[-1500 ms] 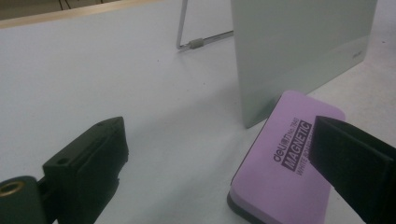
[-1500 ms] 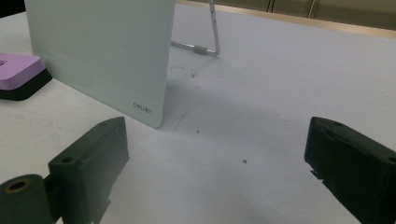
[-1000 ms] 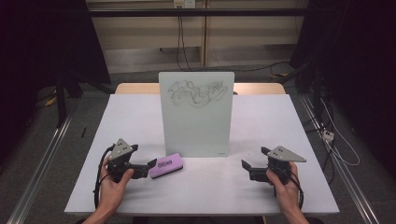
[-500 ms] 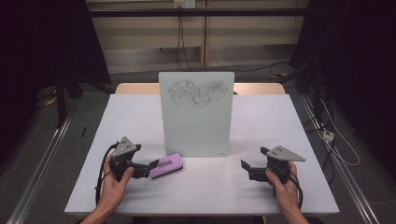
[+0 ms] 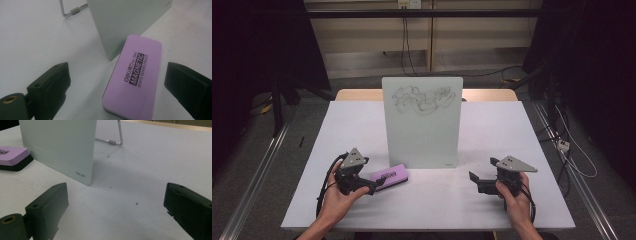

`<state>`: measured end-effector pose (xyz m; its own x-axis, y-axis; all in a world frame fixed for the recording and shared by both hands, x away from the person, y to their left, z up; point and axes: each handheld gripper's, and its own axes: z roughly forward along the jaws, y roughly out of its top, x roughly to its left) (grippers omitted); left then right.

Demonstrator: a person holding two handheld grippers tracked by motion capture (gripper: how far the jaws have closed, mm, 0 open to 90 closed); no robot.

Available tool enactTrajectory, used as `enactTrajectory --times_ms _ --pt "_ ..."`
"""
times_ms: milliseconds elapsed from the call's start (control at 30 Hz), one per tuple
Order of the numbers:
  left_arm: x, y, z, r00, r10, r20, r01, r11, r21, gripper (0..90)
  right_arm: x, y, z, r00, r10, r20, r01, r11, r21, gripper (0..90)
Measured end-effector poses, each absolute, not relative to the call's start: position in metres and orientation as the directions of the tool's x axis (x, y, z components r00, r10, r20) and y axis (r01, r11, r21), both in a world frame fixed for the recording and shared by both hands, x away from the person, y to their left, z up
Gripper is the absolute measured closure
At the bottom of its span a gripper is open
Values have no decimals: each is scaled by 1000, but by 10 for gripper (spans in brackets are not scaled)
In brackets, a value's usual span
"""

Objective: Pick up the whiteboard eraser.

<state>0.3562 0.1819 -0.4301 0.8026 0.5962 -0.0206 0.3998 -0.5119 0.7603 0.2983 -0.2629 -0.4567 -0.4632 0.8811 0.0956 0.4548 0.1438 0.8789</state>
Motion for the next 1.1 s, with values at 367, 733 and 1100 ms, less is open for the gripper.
enactTrajectory --times_ms 367,733,1100 --pt "361 165 -430 850 527 1 375 -605 703 84 300 -262 -458 -466 880 95 459 148 876 57" --pt "364 144 -426 885 466 -16 357 -654 667 155 300 -261 -458 -469 878 97 464 152 873 58" --pt "372 131 -421 921 389 -16 326 -748 578 226 300 -260 -457 -476 875 88 458 161 874 57"
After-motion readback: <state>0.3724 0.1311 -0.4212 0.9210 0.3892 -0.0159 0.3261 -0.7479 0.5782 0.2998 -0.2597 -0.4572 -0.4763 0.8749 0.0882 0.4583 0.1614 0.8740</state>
